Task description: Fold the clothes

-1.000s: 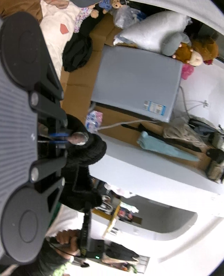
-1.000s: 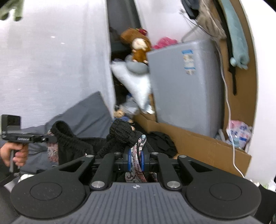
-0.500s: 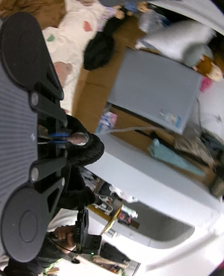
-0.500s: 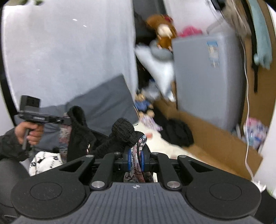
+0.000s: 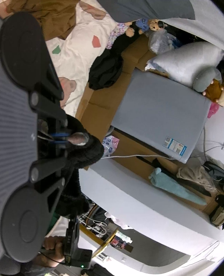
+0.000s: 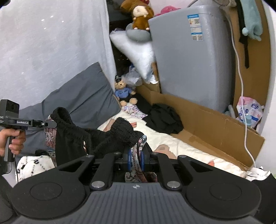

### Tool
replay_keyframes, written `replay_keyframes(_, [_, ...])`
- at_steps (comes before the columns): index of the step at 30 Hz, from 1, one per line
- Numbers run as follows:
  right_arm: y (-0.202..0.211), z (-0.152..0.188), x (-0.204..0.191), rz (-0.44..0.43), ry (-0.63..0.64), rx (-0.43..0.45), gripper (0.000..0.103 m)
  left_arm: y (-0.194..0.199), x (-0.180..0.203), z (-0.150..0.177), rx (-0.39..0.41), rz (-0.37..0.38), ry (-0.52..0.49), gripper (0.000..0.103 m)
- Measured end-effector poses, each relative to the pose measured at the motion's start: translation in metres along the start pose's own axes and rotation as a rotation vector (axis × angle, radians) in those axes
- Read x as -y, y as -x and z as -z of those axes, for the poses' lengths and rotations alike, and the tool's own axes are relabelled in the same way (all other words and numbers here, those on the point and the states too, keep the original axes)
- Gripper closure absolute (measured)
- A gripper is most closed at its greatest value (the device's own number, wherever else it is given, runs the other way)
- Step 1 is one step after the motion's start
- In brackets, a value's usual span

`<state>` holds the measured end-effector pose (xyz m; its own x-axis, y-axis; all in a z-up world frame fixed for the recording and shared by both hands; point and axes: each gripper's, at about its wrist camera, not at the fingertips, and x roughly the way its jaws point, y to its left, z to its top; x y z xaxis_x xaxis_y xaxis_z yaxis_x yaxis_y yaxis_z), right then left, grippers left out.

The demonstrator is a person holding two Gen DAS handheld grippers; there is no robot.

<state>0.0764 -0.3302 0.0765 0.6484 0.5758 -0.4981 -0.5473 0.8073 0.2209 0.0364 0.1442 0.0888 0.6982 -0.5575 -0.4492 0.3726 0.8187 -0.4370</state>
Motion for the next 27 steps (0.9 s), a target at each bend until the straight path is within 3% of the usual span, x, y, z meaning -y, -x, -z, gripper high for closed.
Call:
replay_keyframes(14, [-0.037,-0.004,0.024,0.073,-0.024,-0.018,0.092,-0.057,-0.040,-0.001,-0.031,-0.002,0.005,0.098])
replay_keyframes(27, [-0.140,0.016,0.065,0.135,-0.052,-0.117,0.092,-0.157,-0.120,0.024,-0.127,-0.057,0.076,0.098])
